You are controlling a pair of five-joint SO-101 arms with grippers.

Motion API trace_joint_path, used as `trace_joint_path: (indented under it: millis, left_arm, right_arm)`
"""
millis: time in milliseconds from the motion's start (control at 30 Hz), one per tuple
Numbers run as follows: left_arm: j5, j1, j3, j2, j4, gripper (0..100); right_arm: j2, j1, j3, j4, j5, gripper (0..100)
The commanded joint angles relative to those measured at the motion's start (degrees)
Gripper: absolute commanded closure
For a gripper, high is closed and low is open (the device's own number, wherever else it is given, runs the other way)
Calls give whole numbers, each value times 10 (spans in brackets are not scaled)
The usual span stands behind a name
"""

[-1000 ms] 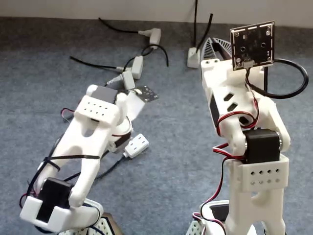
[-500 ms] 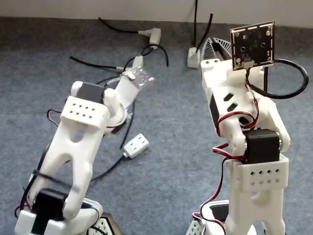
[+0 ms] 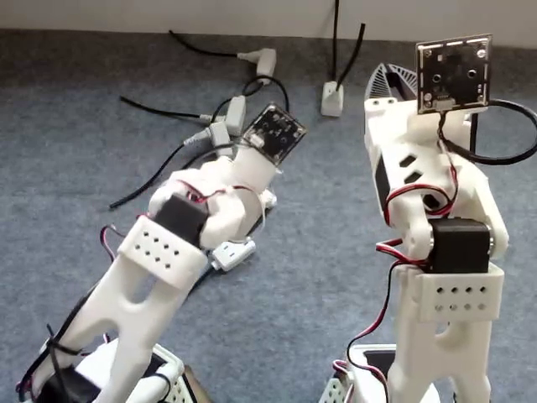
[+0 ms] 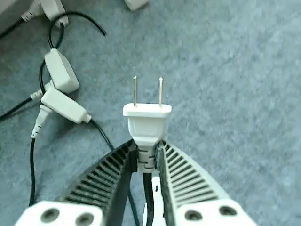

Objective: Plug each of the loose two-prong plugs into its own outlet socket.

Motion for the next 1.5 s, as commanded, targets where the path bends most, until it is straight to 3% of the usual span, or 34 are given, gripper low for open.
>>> trace_joint_path:
  millis: [0,233,433,833,967,1167,1367,1467]
  left_arm:
    - [31,14,88,-95,-146,993]
    - [66,9,322,-264,-440,993]
    - [69,13,421,-305,-583,993]
    - [69,58,436,-309,-631,993]
    - [69,68,435,-309,-654,993]
    - [69,65,435,-310,-655,993]
    - [69,65,434,-310,-656,993]
    - [69,65,430,-311,-656,993]
  right_arm:
    - [21,14,-29,-17,-7,992]
    - [88,14,-46,-26,-78,992]
    - [69,-65,-50,13,-76,992]
    - [0,-269,-14,59,-70,992]
    - [23,-307,5,58,-8,992]
    - [30,-307,79,-19,2,992]
    - [36,-261,197,-164,55,992]
    - [36,-236,211,-189,56,992]
